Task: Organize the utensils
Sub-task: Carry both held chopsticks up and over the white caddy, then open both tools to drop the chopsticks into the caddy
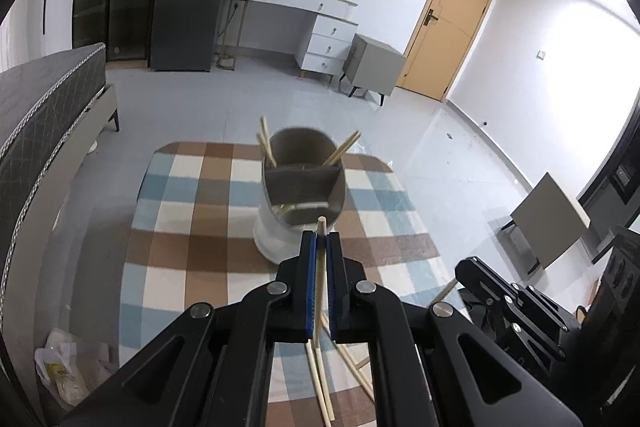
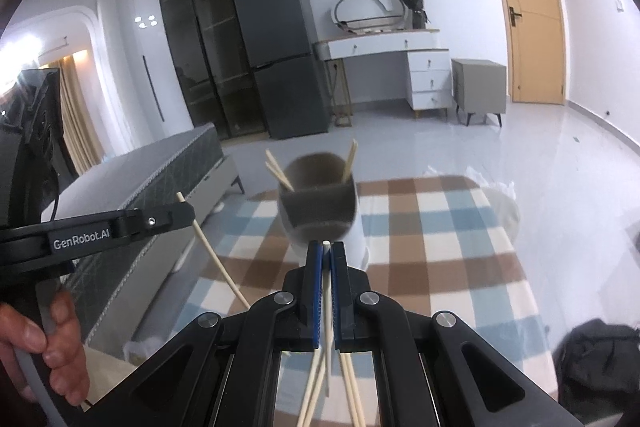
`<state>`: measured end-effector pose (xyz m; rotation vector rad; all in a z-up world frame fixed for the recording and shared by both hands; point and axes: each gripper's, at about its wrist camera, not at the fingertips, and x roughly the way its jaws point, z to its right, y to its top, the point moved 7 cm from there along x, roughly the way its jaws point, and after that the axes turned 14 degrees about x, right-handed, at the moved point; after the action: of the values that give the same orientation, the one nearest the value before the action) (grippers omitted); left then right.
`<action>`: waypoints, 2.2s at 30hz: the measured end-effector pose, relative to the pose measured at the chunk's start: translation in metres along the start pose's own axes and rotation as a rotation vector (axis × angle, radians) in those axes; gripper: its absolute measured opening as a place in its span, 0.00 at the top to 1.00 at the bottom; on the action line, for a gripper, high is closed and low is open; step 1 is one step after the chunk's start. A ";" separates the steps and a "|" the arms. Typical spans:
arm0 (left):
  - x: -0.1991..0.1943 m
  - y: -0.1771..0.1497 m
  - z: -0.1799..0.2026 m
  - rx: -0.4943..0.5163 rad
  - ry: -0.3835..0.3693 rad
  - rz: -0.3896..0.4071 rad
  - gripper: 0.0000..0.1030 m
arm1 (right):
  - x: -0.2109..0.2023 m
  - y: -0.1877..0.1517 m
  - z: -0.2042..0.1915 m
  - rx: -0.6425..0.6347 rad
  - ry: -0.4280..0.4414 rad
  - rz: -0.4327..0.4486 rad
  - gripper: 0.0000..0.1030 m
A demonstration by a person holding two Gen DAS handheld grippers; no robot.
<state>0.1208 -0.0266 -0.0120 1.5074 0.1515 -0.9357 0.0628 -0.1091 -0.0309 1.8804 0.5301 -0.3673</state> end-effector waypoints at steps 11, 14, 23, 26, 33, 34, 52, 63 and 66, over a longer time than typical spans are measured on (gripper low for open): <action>-0.008 0.061 -0.014 -0.015 0.016 0.044 1.00 | 0.009 0.081 -0.030 -0.082 0.068 0.063 0.97; -0.005 0.077 -0.018 -0.017 0.016 0.052 1.00 | 0.013 0.104 -0.038 -0.097 0.090 0.093 0.97; 0.011 0.124 -0.039 -0.035 0.046 0.114 1.00 | 0.050 0.158 -0.061 -0.166 0.127 0.126 0.97; 0.022 0.132 -0.052 -0.049 0.056 0.124 1.00 | 0.069 0.168 -0.066 -0.178 0.138 0.125 0.97; 0.042 0.135 -0.073 -0.054 0.060 0.134 1.00 | 0.113 0.164 -0.073 -0.187 0.153 0.096 0.97; 0.048 0.131 -0.078 -0.067 0.052 0.126 1.00 | 0.121 0.161 -0.073 -0.185 0.156 0.095 0.97; 0.082 0.106 -0.070 -0.050 -0.040 0.033 1.00 | 0.166 0.126 -0.038 -0.138 0.130 -0.010 0.97; 0.087 0.095 -0.069 -0.054 -0.038 -0.058 0.39 | 0.154 0.102 -0.008 -0.021 0.152 -0.099 0.81; 0.076 0.094 -0.073 -0.080 -0.002 -0.036 0.36 | 0.142 0.102 -0.001 0.009 0.160 -0.098 0.70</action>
<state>0.2605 -0.0130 0.0050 1.4335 0.2131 -0.9495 0.2376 -0.1131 -0.0188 1.9070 0.7312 -0.2850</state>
